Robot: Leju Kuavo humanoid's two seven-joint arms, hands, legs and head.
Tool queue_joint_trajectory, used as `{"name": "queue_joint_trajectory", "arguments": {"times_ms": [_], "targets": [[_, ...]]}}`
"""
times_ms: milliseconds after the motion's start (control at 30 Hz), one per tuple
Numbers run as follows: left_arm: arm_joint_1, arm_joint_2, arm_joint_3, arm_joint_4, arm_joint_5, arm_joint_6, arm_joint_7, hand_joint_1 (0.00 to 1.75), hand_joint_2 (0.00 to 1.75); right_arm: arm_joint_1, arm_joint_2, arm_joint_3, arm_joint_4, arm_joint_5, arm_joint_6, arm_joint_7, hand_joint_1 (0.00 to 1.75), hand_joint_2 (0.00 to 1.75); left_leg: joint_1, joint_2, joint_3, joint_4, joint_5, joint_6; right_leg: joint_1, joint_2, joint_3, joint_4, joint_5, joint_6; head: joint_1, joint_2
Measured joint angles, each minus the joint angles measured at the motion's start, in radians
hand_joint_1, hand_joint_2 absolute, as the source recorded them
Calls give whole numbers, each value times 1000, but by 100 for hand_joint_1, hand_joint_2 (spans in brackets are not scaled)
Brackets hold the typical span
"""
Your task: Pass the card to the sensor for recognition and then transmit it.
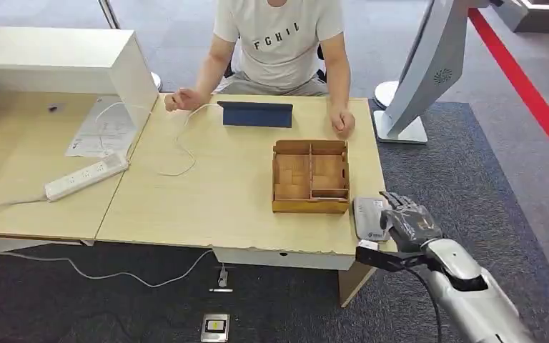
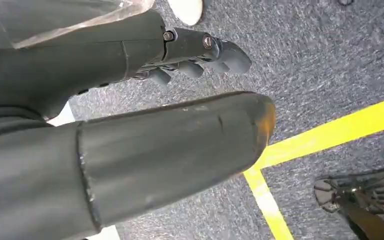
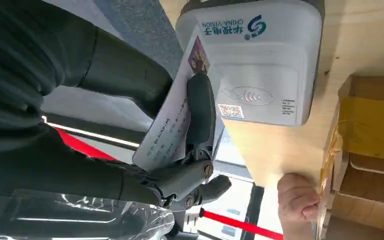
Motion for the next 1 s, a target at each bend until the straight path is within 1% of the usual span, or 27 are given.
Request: {"name": "queue_joint_trajectory", "arguments": {"times_ms": [100, 300, 400, 533, 733, 867, 900, 967, 1000], "targets": [[-1, -12, 0, 0, 5, 12, 0, 0, 0, 2, 0, 4, 4, -1, 0, 8, 175, 175, 0, 0, 0, 0, 0, 0, 0, 0, 0, 0, 0, 0, 0, 0], [-1, -13, 0, -1, 5, 12, 0, 0, 0, 3, 0, 4, 4, -1, 0, 8, 175, 175, 0, 0, 0, 0, 0, 0, 0, 0, 0, 0, 0, 0, 0, 0], [-1, -23, 0, -1, 7, 12, 0, 0, 0, 7, -2, 6, 9, -2, -2, 10, 175, 175, 0, 0, 1, 0, 0, 0, 0, 0, 0, 0, 0, 0, 0, 0], [0, -28, 0, -1, 2, 16, 0, 0, 0, 0, -21, 3, 8, -36, 16, 7, 175, 175, 0, 0, 2, 0, 0, 0, 0, 0, 2, 0, 0, 0, 0, 0], [0, -29, 0, -1, 1, 16, -3, 0, 0, -6, -31, 1, -14, -55, 13, 4, 175, 175, 0, 0, 0, 0, 0, 0, 0, 0, 2, 0, 1, 0, 0, 0], [0, -29, 0, -1, 1, 14, -11, 0, 0, -65, -40, -31, -85, -95, 39, -11, 175, 175, 0, 1, -1, 0, 1, 0, 0, 1, 0, 1, 1, -1, 0, 0], [0, -29, 0, -1, 0, 13, -14, 0, 0, -92, -41, -38, -105, -112, 58, -18, 175, 175, 0, 1, -1, 0, 1, 0, 0, 1, 0, 1, 1, -1, 0, 0], [0, -30, 0, -1, 0, 11, -17, 0, 0, -167, -39, -53, -138, -187, 136, -44, 175, 175, 0, 1, -2, 0, 1, 0, -1, 1, -1, 2, 2, 0, 0, 0], [-1, -29, 0, -1, -2, 10, -18, 0, 0, -209, -36, -61, -153, -221, 160, -53, 175, 175, -1, 1, -2, 0, 2, -1, -1, 1, -2, 2, 2, -1, 0, 0]]}}
